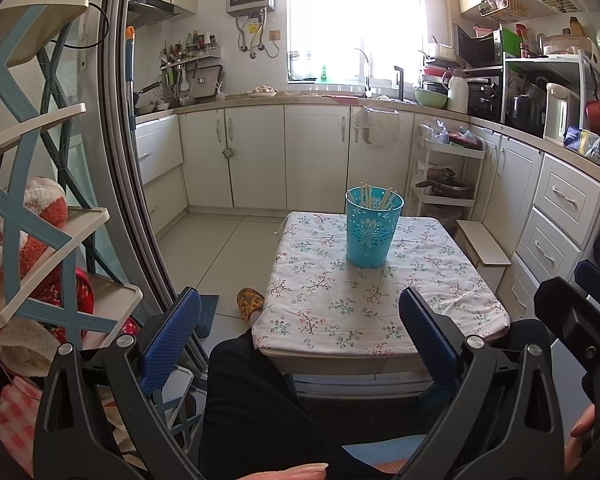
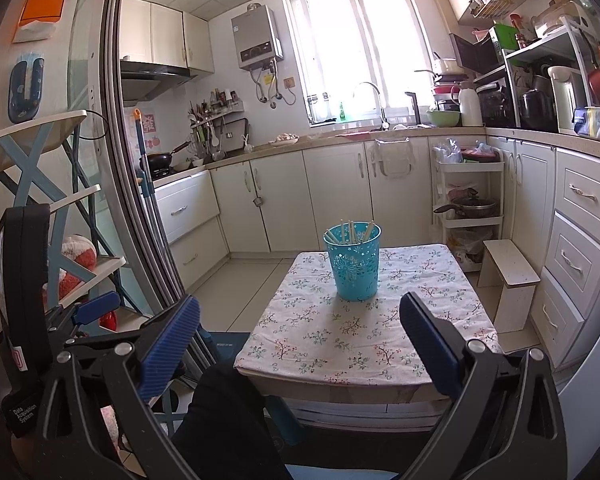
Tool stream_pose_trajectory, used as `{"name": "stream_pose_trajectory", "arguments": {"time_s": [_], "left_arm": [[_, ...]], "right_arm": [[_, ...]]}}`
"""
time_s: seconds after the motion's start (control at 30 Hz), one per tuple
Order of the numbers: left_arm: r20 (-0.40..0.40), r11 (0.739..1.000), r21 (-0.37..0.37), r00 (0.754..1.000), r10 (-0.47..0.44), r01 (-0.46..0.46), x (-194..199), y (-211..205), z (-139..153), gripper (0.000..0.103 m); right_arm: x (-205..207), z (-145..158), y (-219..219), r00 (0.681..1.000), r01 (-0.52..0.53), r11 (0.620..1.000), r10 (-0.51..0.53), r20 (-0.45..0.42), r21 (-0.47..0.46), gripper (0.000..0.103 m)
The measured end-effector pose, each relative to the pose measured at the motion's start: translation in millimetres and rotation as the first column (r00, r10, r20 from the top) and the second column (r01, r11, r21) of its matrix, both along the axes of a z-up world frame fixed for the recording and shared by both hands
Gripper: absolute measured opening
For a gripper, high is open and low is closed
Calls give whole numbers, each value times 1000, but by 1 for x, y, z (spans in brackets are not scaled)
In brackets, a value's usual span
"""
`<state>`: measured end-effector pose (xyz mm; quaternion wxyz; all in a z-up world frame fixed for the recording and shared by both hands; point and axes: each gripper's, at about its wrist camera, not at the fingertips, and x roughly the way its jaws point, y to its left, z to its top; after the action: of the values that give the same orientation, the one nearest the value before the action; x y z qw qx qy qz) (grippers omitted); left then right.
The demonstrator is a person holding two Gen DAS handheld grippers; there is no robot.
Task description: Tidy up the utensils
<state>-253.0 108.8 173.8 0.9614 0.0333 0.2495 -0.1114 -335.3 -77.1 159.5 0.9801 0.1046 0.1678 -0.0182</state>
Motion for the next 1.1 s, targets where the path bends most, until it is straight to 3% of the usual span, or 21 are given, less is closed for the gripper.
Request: {"name": "stream_pose_trajectory", "arguments": {"time_s": [1.1], "left_arm": [[-1,1000,0,1000,0,0,-1,-2,0,95]], "right_arm": [[-4,5,-5,1000,-5,1000,5,9,-11,96]]}}
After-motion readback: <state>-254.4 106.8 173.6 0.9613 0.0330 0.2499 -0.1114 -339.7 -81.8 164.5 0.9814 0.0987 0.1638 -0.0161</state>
